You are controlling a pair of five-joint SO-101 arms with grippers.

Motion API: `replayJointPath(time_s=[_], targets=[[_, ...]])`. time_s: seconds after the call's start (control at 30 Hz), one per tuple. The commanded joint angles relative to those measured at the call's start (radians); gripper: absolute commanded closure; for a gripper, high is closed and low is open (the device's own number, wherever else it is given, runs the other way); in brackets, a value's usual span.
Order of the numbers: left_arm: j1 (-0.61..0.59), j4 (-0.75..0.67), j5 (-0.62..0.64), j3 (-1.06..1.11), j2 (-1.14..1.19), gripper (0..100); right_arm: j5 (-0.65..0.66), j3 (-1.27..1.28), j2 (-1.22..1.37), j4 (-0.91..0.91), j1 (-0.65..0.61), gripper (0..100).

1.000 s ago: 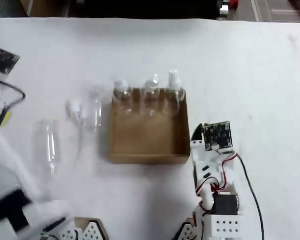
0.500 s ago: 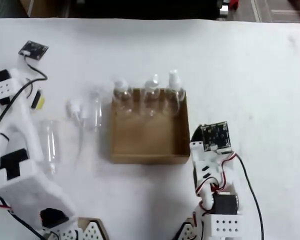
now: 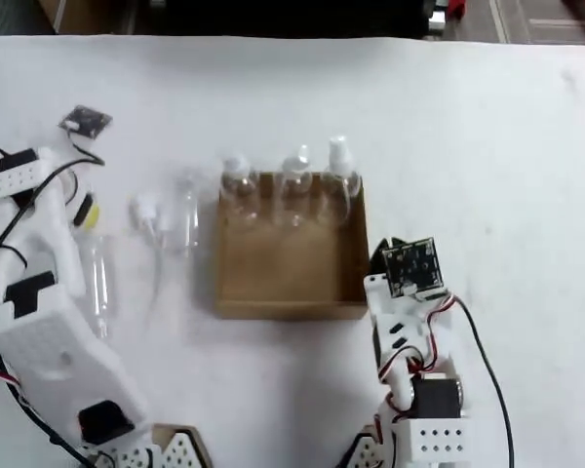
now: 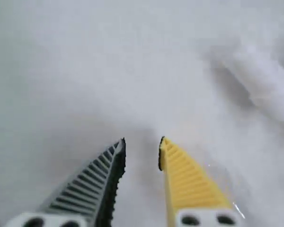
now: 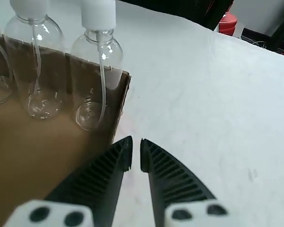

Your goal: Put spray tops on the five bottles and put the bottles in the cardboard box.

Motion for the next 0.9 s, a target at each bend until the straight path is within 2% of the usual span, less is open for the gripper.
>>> replayJointPath(time_s=[0.0,0.1,0.27,0.37,0.63,0.87], targets=[[-0.008,0.146,-0.176,-0.055,-0.013,92,0.012,0.009,-0.012,-0.022,-0.01,98.1],[-0.064,0.215,-0.304,-0.064,-0.016,98,0.012,0.009,-0.012,-0.024,-0.01,98.1],[-0.219,0.195,-0.371,-0.064,-0.071,94,0.012,0.009,-0.012,-0.024,-0.01,98.1],[-0.3,0.206,-0.463,-0.054,-0.108,94,0.012,0.009,-0.012,-0.024,-0.01,98.1],[-0.504,0.367,-0.807,-0.028,-0.236,94,0.012,0.009,-0.012,-0.022,-0.012,98.1],[-0.564,0.54,-0.964,-0.026,-0.432,94,0.012,0.009,-0.012,-0.022,-0.012,98.1]])
